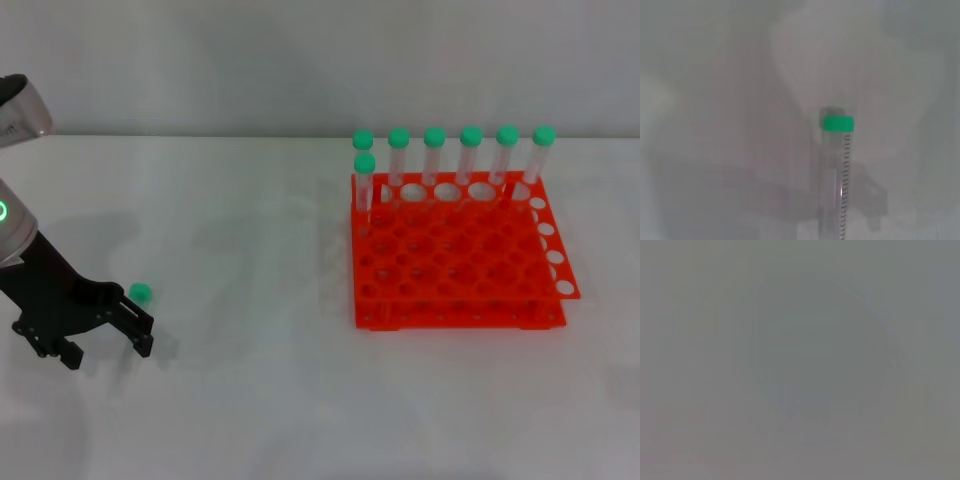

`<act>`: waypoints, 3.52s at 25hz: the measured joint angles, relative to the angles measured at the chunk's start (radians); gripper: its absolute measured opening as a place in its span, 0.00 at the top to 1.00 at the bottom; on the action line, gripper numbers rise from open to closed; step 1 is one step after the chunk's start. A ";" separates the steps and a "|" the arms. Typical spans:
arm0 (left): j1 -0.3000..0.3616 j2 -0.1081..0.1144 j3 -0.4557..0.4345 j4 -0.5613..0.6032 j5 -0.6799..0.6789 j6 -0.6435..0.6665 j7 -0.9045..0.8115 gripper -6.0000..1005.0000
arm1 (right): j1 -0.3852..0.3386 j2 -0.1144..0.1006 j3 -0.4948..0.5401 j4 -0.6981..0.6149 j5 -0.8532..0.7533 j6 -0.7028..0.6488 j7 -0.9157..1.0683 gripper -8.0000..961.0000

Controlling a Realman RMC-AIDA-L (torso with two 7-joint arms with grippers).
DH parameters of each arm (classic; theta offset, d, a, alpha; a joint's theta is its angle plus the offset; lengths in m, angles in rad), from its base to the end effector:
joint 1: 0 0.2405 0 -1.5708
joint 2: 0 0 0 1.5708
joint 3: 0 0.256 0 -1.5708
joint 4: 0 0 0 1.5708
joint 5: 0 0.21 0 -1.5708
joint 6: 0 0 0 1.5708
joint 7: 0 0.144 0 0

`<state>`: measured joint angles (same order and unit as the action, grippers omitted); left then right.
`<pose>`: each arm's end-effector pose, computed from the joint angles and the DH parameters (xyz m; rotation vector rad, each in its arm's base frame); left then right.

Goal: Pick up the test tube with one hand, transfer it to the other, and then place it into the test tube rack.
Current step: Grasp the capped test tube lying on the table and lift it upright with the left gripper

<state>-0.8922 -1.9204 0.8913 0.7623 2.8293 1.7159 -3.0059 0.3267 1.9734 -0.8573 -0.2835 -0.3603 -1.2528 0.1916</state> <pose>-0.2428 0.3853 0.0611 -1.9020 -1.9968 0.5579 0.3816 0.3177 0.1417 -1.2458 0.2601 0.5730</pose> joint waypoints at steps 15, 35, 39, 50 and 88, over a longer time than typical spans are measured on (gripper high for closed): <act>0.014 -0.008 0.065 -0.030 0.004 -0.060 -0.001 0.13 | 0.012 0.013 0.001 -0.001 0.005 -0.004 -0.029 0.30; 0.011 -0.027 0.139 -0.081 0.002 -0.124 0.011 0.31 | 0.021 0.024 0.001 0.001 0.008 -0.004 -0.056 0.31; 0.009 -0.032 0.140 -0.086 0.002 -0.125 0.006 0.39 | 0.026 0.024 0.001 0.000 0.008 -0.004 -0.056 0.31; 0.005 -0.027 0.142 -0.089 0.003 -0.130 0.006 0.48 | 0.031 0.024 0.001 0.000 0.007 0.001 -0.055 0.31; 0.011 -0.018 0.169 -0.095 0.004 -0.154 0.004 0.73 | 0.045 0.027 -0.008 0.003 0.000 0.006 -0.055 0.31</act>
<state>-0.8808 -1.9386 1.0600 0.6672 2.8333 1.5615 -3.0020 0.3717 2.0001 -0.8650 -0.2808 -0.3599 -1.2467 0.1365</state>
